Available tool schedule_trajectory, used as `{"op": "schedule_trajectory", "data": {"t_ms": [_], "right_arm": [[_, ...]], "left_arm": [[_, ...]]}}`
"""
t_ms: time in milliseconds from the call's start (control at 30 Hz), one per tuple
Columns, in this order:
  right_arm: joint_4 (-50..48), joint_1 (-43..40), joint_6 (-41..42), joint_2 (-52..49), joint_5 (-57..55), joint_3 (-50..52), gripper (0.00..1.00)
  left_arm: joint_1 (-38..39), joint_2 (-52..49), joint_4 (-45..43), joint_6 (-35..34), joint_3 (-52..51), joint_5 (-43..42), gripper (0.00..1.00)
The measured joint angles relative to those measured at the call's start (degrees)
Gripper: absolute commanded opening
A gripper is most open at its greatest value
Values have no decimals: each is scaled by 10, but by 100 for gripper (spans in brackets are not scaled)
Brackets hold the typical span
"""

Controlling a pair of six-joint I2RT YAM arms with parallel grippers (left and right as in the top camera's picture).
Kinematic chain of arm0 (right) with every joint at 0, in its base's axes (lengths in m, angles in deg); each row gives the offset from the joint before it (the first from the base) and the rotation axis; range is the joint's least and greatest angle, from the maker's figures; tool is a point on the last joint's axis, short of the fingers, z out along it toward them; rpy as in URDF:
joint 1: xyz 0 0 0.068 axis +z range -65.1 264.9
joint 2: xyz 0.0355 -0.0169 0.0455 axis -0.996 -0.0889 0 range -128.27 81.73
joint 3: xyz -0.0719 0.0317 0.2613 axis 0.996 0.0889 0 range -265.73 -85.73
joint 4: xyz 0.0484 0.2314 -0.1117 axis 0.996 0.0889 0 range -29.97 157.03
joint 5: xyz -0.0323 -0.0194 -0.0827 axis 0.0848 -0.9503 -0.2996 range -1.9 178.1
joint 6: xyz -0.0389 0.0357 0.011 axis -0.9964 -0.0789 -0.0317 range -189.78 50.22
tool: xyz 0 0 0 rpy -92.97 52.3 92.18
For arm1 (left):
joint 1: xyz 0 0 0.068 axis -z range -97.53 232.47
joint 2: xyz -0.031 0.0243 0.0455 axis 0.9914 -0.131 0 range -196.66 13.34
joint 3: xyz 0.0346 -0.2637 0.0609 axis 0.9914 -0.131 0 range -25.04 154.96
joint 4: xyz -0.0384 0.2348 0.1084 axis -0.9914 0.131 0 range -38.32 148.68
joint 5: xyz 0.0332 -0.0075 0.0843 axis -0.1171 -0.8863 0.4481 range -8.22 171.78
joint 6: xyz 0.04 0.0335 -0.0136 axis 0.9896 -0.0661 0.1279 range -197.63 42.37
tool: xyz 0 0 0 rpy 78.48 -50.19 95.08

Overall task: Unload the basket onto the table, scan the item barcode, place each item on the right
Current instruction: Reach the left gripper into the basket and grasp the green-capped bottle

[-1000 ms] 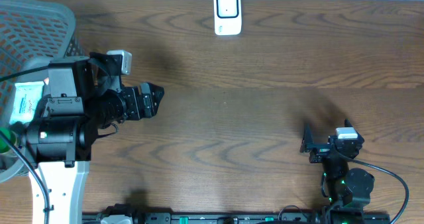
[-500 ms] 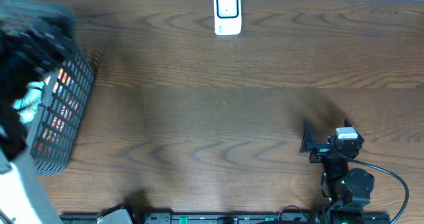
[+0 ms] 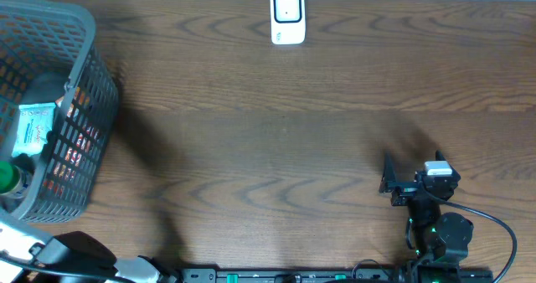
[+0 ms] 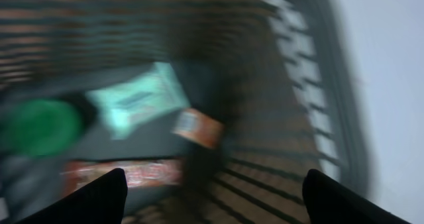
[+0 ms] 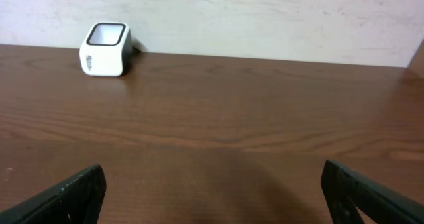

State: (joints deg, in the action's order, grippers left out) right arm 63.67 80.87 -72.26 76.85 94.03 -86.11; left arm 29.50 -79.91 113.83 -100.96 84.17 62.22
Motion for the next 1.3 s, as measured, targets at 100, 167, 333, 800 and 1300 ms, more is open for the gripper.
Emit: {"op": "schedule_trajectory", "data": {"t_ms": [100, 167, 333, 800, 1300], "right_arm": [[0, 0, 0, 0, 0, 0, 99], [0, 0, 0, 0, 0, 0, 99], [0, 0, 0, 0, 0, 0, 99], [0, 0, 0, 0, 0, 0, 99], [0, 0, 0, 0, 0, 0, 99]], "left_arm": [[-19, -5, 22, 5, 0, 68, 84], [-21, -7, 22, 7, -2, 103, 84], [-19, -7, 7, 35, -42, 176, 83], [-19, -15, -76, 200, -170, 221, 89], [-19, -86, -127, 219, -186, 225, 89]]}}
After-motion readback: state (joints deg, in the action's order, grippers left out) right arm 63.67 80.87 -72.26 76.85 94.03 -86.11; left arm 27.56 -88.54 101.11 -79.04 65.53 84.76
